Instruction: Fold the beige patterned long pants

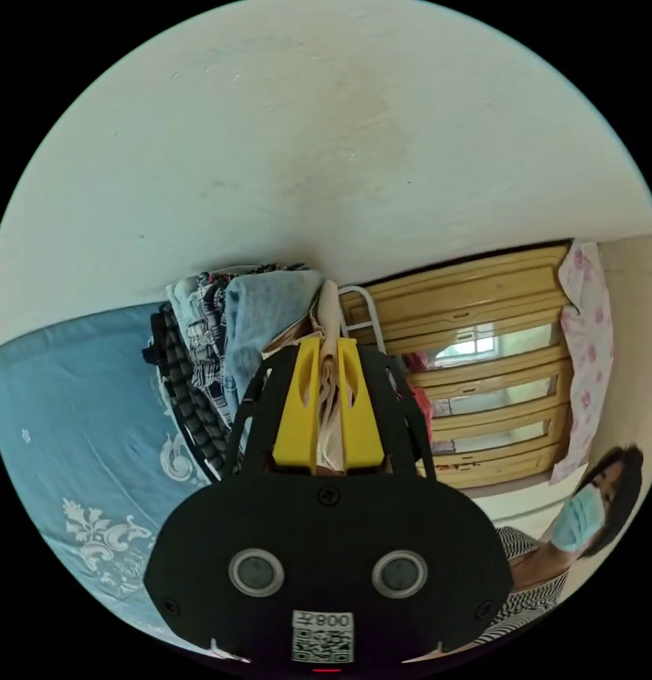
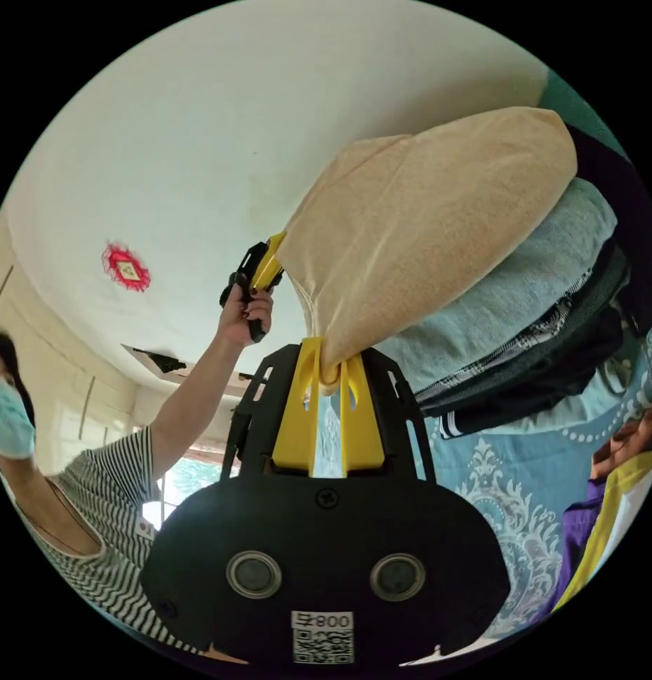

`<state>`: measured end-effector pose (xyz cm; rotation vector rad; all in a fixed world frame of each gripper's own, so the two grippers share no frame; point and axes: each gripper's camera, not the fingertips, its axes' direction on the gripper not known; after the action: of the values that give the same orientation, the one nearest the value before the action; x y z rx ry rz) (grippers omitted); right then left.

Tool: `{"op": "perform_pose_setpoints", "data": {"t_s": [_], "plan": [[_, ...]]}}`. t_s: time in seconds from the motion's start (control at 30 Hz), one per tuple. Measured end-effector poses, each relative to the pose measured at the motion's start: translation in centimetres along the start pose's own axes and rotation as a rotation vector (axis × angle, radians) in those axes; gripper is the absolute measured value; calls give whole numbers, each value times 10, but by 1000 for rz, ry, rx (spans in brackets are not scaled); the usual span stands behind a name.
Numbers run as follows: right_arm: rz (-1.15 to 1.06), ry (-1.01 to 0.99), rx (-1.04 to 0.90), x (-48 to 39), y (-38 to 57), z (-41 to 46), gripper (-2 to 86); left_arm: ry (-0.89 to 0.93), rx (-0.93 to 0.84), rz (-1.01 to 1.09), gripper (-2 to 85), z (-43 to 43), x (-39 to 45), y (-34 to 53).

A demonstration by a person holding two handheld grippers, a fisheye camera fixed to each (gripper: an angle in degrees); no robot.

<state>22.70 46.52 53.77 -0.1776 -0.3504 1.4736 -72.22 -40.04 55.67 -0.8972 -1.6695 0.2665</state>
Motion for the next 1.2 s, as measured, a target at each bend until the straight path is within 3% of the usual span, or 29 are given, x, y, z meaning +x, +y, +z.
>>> {"op": "perform_pose_setpoints", "data": {"t_s": [0.23,0.5,0.67,0.83,0.97,1.1,1.2], "plan": [[3,-41,30,0,-37,30,64,-202,-48,115,36,16,22,-61],[35,6,-49,-13,-37,14,43,-156,137,84,15,0,27,-71],[-149,104,20,-62,-75,10,12,-62,145,201,4,9,69,-55],[-479,437,20,-125,-177,76,2,-236,28,246,2,54,95,-47],[-564,641,-82,-142,-243,149,1,-500,-17,304,1,78,104,-52],[-616,909,-266,-130,-281,238,-1,-543,-5,293,0,90,103,-57],[-659,917,-158,-127,-282,260,-2,-598,22,304,0,96,98,-60]]}}
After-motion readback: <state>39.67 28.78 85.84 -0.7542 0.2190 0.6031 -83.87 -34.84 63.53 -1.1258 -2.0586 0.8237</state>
